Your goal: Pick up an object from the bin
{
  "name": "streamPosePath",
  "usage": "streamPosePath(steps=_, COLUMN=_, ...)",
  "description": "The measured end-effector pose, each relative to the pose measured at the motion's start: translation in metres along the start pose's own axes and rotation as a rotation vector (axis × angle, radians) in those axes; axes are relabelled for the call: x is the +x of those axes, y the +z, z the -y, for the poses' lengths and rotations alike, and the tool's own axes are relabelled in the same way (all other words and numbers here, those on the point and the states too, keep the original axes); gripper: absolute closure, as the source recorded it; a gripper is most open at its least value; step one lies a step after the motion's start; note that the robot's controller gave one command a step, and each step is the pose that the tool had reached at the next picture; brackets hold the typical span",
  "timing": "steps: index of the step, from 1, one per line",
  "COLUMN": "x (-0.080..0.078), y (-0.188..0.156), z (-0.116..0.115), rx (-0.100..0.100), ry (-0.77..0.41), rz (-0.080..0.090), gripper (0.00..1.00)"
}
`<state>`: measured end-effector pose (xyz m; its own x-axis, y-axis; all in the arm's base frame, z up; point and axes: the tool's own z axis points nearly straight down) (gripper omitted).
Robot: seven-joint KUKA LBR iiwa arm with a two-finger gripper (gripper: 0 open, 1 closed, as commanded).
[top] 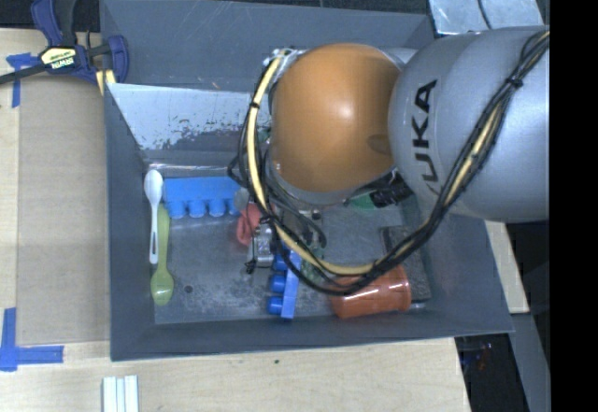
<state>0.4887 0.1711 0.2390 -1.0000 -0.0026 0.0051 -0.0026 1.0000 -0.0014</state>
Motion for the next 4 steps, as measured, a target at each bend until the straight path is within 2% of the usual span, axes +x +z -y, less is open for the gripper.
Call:
streamPosePath(steps=1, x=-0.002, y=-0.004, z=0.001, rx=-0.002, ry=0.003, rz=0.008, gripper=0.0)
streamPosePath(steps=2, x=-0.003, y=0.044, z=0.031, rx=-0.006, ry=0.122, rz=0.015, gripper=0.0)
streamPosePath(steps=3, x=-0.033, y=0.066, z=0.052, rx=-0.003, ry=0.086, rz=0.008, gripper=0.0)
streamPosePath(steps=4, x=-0.042, y=0.126, z=0.082, rx=-0.003, ry=0.068, rz=0.012, gripper=0.0)
